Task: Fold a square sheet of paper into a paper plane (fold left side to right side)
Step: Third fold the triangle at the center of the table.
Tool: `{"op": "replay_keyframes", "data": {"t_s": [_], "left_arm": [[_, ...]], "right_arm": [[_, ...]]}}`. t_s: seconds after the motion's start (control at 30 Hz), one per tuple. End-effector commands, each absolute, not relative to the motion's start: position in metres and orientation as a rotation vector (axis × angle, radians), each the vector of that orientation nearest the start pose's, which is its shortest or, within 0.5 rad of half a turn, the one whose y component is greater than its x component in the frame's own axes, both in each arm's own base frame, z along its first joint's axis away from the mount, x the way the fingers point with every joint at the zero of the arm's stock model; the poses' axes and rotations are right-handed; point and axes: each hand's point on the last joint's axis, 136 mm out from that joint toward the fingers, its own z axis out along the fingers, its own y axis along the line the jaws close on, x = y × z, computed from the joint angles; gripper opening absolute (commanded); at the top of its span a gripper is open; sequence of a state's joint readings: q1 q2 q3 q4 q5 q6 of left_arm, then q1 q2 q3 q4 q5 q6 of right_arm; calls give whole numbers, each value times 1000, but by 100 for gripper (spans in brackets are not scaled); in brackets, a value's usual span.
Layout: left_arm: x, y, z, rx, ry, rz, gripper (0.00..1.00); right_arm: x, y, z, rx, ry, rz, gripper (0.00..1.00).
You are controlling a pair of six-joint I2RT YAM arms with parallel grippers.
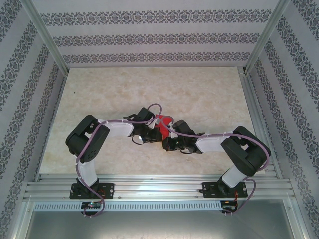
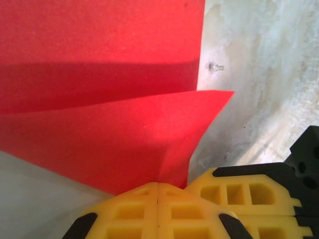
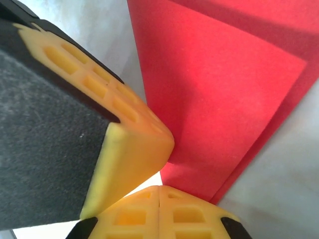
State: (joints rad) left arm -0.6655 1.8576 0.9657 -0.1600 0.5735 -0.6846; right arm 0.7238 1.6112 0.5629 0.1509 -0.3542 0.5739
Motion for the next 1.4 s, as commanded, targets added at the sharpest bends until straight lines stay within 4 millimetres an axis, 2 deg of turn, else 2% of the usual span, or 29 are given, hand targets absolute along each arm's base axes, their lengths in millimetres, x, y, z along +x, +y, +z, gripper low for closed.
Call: {"op": "replay_keyframes", "data": {"t_s": [0.0,0.3,0.53,1.0,1.37], "left_arm": [[264,-328,16,200,2852,-1117,1],[276,-310,-5,168,2889,-895,1],[291,-294,-9,130,2870,-762,2],[332,-283,1,88,2820,-698,7],[351,-256,-5,55,2788,-684,9]], "right_arm": [[188,237,-42,-358,2887,720,0],[184,232,-45,-367,2909,689,0],[181,230,-47,-382,2924,661,0],[178,228,-51,-388,2947,647,0],[175,226,-54,-385,2957,642,0]]}}
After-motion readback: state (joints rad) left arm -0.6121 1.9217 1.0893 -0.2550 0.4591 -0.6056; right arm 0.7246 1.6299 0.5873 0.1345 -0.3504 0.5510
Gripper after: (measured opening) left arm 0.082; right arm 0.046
